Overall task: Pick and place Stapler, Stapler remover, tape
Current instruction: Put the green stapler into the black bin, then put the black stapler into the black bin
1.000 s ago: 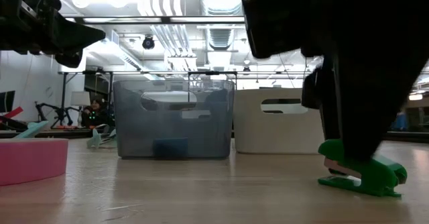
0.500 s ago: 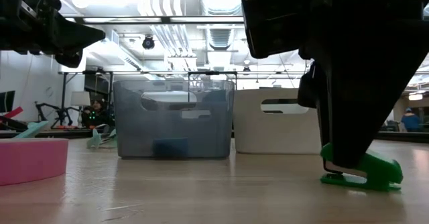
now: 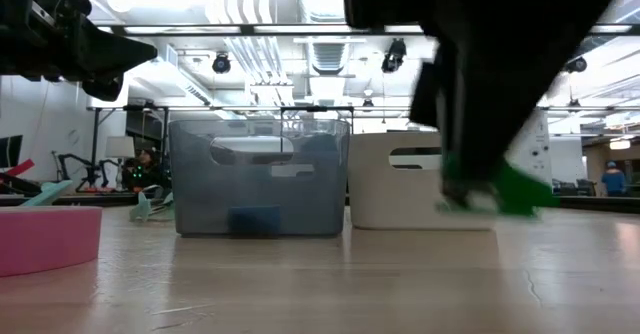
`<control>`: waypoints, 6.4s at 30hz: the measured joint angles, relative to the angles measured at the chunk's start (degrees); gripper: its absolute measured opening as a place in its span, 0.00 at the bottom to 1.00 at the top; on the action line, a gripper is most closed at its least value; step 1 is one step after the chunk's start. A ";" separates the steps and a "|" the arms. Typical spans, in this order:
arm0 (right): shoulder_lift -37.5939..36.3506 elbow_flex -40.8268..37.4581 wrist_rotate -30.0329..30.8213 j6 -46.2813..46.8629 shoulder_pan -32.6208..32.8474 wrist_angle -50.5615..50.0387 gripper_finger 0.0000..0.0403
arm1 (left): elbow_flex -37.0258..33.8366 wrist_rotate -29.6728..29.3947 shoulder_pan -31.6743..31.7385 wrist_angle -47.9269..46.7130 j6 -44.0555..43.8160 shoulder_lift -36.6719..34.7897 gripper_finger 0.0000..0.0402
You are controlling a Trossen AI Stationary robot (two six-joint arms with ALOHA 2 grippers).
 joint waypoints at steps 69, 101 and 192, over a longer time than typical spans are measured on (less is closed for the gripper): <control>-0.67 4.99 13.40 -23.76 -19.00 -1.95 0.41 | 0.02 0.01 -0.02 0.00 0.02 0.15 0.06; -21.71 4.46 27.06 -69.67 -35.10 -28.74 0.39 | 0.02 0.00 -0.02 0.00 0.01 0.17 0.06; -21.14 3.70 1.27 -60.99 -36.90 -16.37 0.30 | 0.02 0.00 -0.02 -0.02 0.02 0.17 0.06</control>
